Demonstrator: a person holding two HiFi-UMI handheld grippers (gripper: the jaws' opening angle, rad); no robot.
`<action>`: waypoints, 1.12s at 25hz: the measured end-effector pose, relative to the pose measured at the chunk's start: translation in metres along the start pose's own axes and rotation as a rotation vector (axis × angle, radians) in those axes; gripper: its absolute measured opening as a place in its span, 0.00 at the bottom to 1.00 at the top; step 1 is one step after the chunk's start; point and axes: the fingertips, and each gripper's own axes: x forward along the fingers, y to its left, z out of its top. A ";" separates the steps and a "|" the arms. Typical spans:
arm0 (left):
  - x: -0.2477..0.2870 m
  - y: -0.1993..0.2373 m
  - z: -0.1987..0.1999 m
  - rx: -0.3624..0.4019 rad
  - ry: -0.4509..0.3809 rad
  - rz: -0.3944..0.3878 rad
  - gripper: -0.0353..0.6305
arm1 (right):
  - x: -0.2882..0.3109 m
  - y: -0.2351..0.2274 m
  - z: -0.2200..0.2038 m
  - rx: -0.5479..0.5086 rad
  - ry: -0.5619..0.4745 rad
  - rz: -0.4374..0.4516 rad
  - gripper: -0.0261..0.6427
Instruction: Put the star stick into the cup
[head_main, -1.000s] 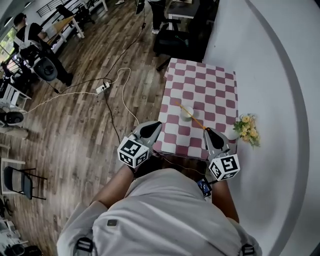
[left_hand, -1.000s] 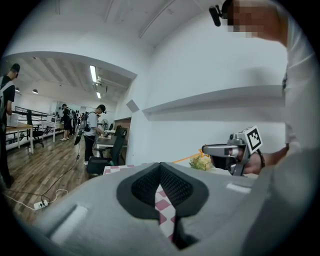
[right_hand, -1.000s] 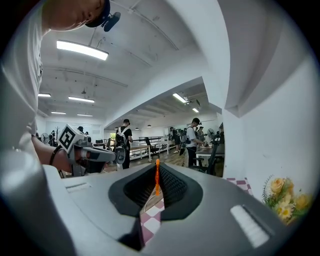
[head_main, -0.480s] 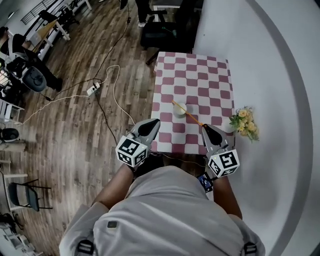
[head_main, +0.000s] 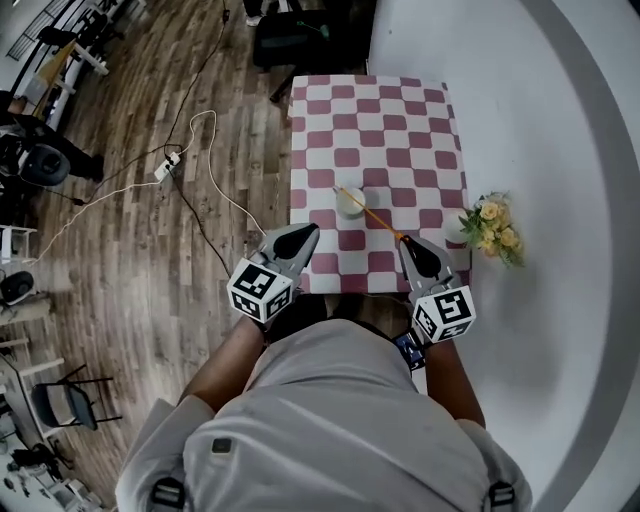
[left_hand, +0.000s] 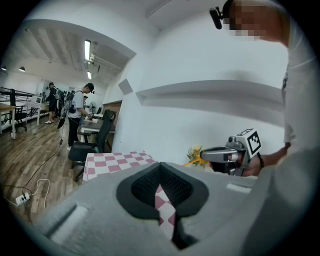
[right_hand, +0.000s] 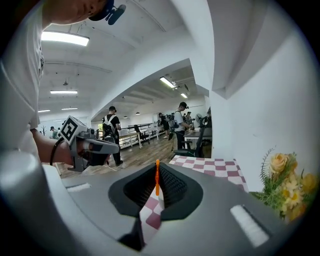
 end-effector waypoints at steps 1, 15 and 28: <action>0.003 0.001 -0.004 -0.003 0.008 -0.006 0.06 | 0.002 -0.001 -0.007 0.005 0.013 -0.005 0.08; 0.048 0.048 -0.027 -0.056 0.105 -0.066 0.06 | 0.059 -0.028 -0.073 0.057 0.211 -0.047 0.08; 0.062 0.082 -0.057 -0.090 0.194 -0.096 0.06 | 0.108 -0.031 -0.114 0.092 0.335 -0.056 0.08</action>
